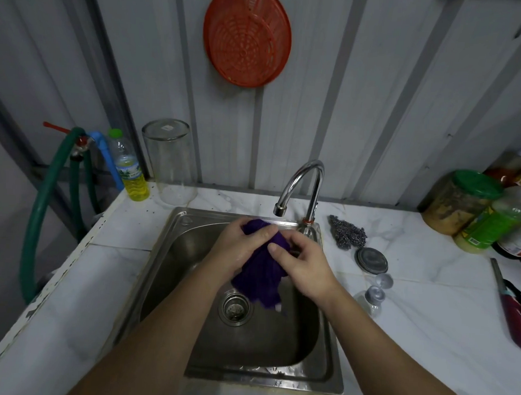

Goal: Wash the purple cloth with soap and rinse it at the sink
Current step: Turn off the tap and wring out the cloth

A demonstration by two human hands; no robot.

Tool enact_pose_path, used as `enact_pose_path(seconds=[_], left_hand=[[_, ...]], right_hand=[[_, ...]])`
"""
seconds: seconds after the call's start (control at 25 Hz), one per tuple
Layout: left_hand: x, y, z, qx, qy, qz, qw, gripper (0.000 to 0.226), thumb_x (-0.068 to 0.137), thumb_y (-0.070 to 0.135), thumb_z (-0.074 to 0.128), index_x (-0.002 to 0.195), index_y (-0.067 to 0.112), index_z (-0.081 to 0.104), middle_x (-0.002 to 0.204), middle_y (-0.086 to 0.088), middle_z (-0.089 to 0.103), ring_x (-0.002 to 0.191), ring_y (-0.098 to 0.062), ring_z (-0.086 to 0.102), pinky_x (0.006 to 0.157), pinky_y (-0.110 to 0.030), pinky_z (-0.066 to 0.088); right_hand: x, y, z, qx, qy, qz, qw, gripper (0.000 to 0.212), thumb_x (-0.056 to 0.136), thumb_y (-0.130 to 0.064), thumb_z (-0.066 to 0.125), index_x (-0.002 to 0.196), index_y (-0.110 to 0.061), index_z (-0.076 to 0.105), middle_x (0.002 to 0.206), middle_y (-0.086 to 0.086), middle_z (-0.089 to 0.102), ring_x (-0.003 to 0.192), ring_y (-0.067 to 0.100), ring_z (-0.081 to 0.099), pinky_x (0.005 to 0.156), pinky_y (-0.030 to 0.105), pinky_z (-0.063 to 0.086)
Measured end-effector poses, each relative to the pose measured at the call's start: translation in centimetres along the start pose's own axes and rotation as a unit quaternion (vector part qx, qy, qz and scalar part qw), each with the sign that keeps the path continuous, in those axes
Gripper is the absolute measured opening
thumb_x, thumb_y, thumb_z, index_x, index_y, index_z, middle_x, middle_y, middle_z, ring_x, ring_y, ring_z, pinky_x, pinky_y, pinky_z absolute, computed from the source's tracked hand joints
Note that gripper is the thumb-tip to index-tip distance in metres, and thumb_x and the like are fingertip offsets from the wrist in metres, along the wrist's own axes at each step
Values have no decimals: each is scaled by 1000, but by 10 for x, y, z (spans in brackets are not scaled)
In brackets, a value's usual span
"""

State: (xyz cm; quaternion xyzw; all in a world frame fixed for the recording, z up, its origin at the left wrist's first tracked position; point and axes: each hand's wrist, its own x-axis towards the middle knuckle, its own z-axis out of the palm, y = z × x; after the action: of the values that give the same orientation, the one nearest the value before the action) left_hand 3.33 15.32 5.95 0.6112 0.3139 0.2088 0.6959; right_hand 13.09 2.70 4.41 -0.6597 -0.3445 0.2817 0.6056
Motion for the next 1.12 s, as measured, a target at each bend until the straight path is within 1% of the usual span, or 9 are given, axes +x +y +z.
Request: enact_pose_path(seconds=[0.04, 0.12, 0.24, 0.44, 0.52, 0.64, 0.76, 0.96, 1.12], left_hand=[[-1, 3, -1, 22, -2, 3, 1000, 25, 86, 27, 80, 102, 10, 71, 90, -6, 78, 78, -15, 75, 65, -24, 61], [-2, 6, -3, 91, -15, 14, 996, 39, 89, 38, 76, 104, 3, 69, 94, -13, 78, 81, -20, 74, 69, -29, 59], [-4, 10, -4, 147, -30, 29, 988, 47, 89, 46, 73, 101, 1, 67, 89, -13, 76, 78, -22, 72, 72, -36, 57], [-3, 13, -11, 158, -33, 21, 987, 39, 91, 50, 68, 100, 12, 67, 91, -6, 75, 82, -22, 72, 80, -43, 59], [-4, 16, -12, 153, -22, 23, 988, 42, 85, 56, 70, 102, 17, 68, 97, -8, 76, 90, -26, 74, 86, -46, 59], [-6, 21, -17, 78, -79, 10, 994, 33, 82, 48, 76, 99, 20, 76, 95, -6, 80, 94, -27, 75, 90, -44, 58], [-8, 19, -24, 50, -182, -39, 981, 44, 74, 42, 83, 109, 17, 77, 110, -12, 79, 105, -31, 74, 97, -42, 57], [-20, 6, -25, 31, -213, -125, 968, 44, 78, 28, 84, 119, 18, 73, 113, -3, 80, 108, -23, 74, 97, -36, 55], [-27, 4, -20, -15, -252, -127, 959, 31, 87, 8, 74, 117, 17, 72, 109, -1, 80, 103, -19, 75, 87, -29, 59]], right_hand=[[-1, -3, -3, 11, 3, 1, 1000, 2, 94, -8, 66, 94, -10, 67, 78, -2, 72, 70, 12, 68, 62, 29, 56], [-2, -8, -8, 30, 28, 6, 999, 16, 94, -6, 64, 80, -12, 57, 64, -7, 63, 57, 9, 58, 53, 25, 47], [-4, -10, -13, 24, 41, 19, 999, 22, 92, -6, 64, 78, -14, 50, 60, -10, 57, 54, 8, 53, 50, 25, 43], [-2, -22, -20, -285, 34, -57, 956, 9, 93, -32, 64, 99, -25, 64, 85, -8, 67, 77, 9, 63, 70, 26, 52], [0, -31, -20, -325, 17, -60, 944, 15, 95, -37, 60, 97, -27, 70, 84, -7, 72, 78, 11, 66, 72, 28, 53], [3, -36, -17, -169, 40, 11, 985, 23, 98, -36, 56, 83, -22, 68, 75, -1, 71, 70, 10, 65, 67, 32, 55], [3, -41, -15, 48, 100, 62, 992, 28, 100, -30, 55, 94, -6, 68, 89, 26, 71, 82, 29, 65, 81, 51, 57], [1, -81, -24, 249, 86, 83, 961, 24, 99, -23, 59, 98, -2, 68, 87, 14, 74, 77, 24, 70, 77, 37, 60], [8, -98, -18, 251, 49, 95, 962, 21, 97, -23, 61, 91, -3, 64, 77, 13, 68, 68, 23, 65, 66, 32, 58]])
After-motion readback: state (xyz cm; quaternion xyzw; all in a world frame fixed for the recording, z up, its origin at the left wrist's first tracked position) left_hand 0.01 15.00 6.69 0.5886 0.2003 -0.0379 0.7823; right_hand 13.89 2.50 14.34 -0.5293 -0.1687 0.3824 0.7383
